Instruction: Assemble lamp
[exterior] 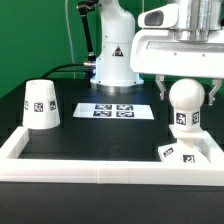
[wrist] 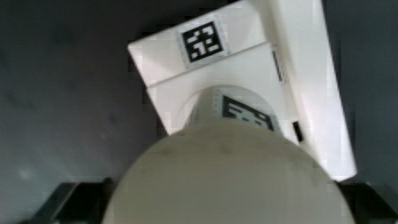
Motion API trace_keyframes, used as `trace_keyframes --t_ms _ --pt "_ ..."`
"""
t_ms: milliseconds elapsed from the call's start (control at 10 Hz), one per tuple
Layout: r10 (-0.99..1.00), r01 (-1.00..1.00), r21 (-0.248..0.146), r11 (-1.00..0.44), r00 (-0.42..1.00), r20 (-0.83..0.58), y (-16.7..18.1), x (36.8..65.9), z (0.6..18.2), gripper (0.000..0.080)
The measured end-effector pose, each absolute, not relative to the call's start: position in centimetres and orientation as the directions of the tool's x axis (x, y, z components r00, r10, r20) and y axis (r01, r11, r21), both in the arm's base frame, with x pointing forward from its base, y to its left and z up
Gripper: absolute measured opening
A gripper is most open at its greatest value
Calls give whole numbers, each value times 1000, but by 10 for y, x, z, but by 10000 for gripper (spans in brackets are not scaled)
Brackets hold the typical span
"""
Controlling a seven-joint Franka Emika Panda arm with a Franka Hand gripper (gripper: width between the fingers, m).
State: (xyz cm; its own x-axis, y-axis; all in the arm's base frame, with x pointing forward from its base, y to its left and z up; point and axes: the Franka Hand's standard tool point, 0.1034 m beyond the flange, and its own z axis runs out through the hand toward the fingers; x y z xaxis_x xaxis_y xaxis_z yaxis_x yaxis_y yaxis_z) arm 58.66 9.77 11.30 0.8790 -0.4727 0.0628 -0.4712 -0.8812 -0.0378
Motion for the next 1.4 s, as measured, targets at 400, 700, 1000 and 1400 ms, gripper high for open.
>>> trace_keyframes --t_ms 400,700,1000,1400 --pt "-631 -628 -68 -775 775 32 97 588 113 579" --pt "-531 -528 -66 -846 846 47 98 589 113 679" --pt "-243 -238 -59 -969 966 89 103 593 115 699" --pt "204 206 -11 -979 973 104 97 593 114 699"
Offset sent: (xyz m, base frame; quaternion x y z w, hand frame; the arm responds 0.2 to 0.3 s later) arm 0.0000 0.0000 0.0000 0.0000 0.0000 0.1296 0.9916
